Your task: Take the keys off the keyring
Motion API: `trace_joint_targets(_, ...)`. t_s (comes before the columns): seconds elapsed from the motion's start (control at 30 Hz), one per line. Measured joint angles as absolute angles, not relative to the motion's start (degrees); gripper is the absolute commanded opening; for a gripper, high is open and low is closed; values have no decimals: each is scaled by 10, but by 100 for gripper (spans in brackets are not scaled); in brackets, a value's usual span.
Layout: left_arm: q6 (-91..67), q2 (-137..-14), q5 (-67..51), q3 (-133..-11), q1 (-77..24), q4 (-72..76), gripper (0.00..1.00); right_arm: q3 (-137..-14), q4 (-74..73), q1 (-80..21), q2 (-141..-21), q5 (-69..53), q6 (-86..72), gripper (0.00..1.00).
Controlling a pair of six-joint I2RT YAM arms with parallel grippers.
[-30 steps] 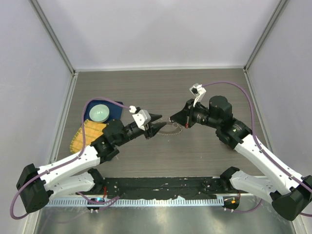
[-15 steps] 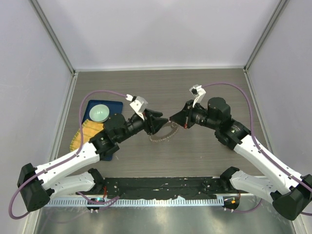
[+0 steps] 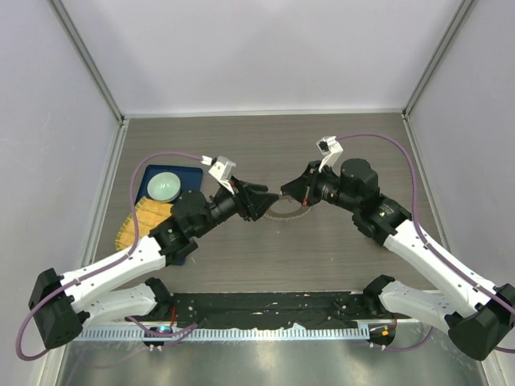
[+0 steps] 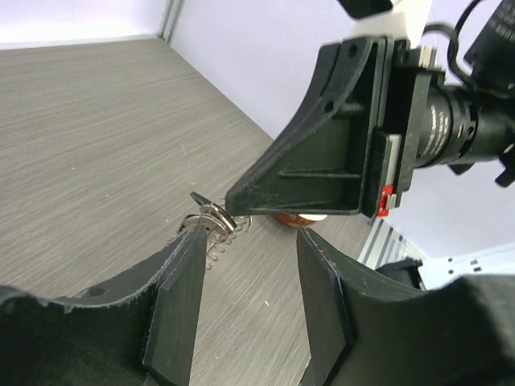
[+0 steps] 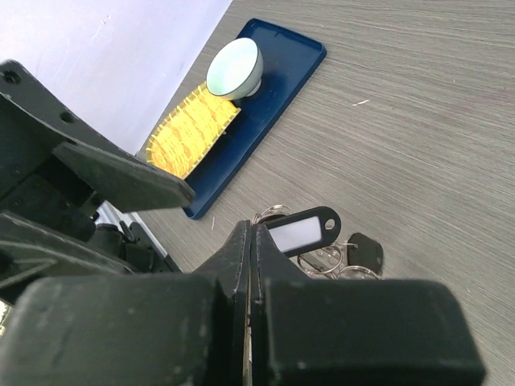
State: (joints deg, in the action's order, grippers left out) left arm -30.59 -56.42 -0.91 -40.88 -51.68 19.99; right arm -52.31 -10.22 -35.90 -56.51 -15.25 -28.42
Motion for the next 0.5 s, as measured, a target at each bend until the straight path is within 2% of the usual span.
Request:
trace_joint_targets(0.23,-273,-602,-44,-409,-517,210,51,-532,-96,-359,-570,-140,-293,1)
trace_joint_targets(0.5,-200,-631,-67,-417,-517,208,45,-538,-86,-359,-570,-138,-301,1)
